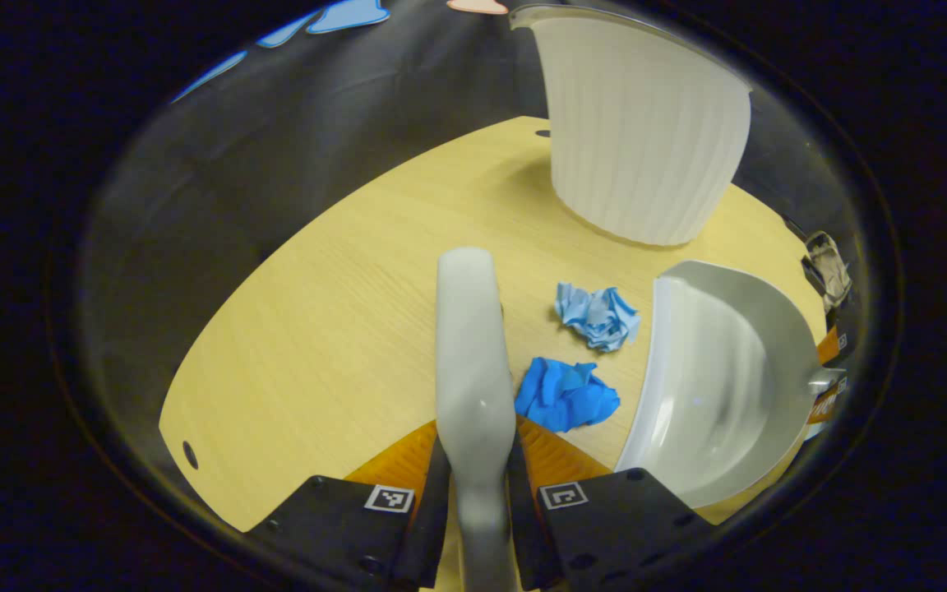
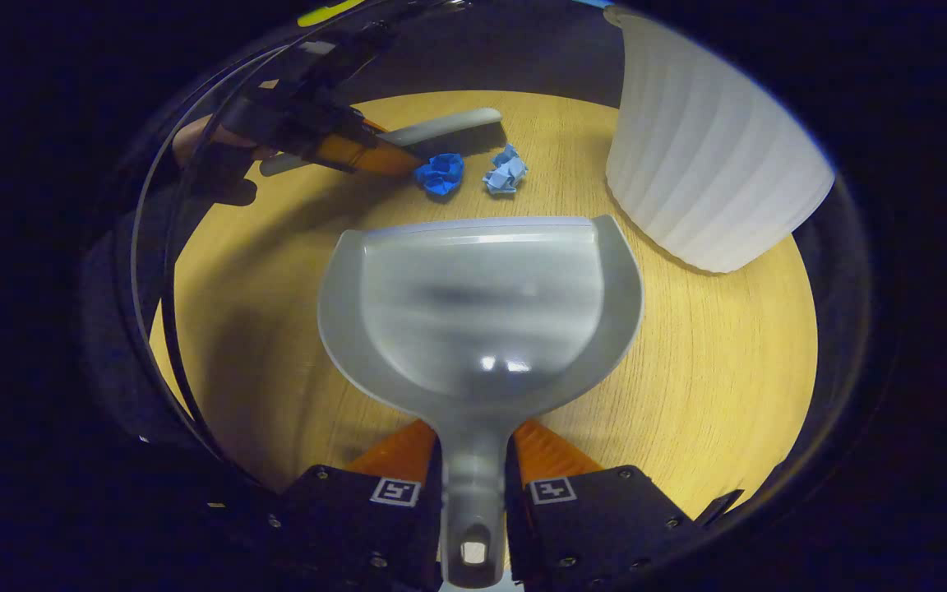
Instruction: Pick up the small broom and dustpan from the desktop, sweep the trash into the dustpan with the broom, and then empty the trash into the garbage bin.
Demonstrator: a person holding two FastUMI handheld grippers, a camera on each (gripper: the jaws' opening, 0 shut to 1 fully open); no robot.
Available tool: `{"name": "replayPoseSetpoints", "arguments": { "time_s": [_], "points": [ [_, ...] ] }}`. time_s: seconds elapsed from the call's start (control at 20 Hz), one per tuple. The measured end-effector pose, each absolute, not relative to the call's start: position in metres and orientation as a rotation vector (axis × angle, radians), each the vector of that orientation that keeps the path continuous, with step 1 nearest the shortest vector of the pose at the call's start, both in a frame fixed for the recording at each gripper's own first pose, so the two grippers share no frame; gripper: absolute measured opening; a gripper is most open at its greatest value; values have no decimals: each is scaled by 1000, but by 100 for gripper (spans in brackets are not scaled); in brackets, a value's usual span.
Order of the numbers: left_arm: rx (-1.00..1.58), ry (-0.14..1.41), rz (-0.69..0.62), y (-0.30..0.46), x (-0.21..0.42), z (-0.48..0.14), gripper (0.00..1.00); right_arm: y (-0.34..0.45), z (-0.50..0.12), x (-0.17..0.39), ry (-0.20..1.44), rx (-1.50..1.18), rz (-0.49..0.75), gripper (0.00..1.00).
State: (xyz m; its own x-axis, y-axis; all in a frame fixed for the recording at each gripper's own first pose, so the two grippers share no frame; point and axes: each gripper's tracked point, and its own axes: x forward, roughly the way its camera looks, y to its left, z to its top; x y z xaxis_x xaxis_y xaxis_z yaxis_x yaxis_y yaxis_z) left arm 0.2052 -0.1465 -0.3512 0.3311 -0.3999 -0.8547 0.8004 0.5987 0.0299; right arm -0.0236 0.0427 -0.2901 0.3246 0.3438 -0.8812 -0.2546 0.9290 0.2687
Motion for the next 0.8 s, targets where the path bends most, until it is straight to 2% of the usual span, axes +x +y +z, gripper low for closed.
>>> {"name": "replayPoseSetpoints", "arguments": {
  "time_s": [0.3,0.8],
  "points": [
    [540,943,-1031,-182,181,-334,44,45,-286,-22,1170,92,407,34],
    [496,1010,-1135,-189,120,-296,42,45,-276,-15,1139,96,416,34]
  ]
}}
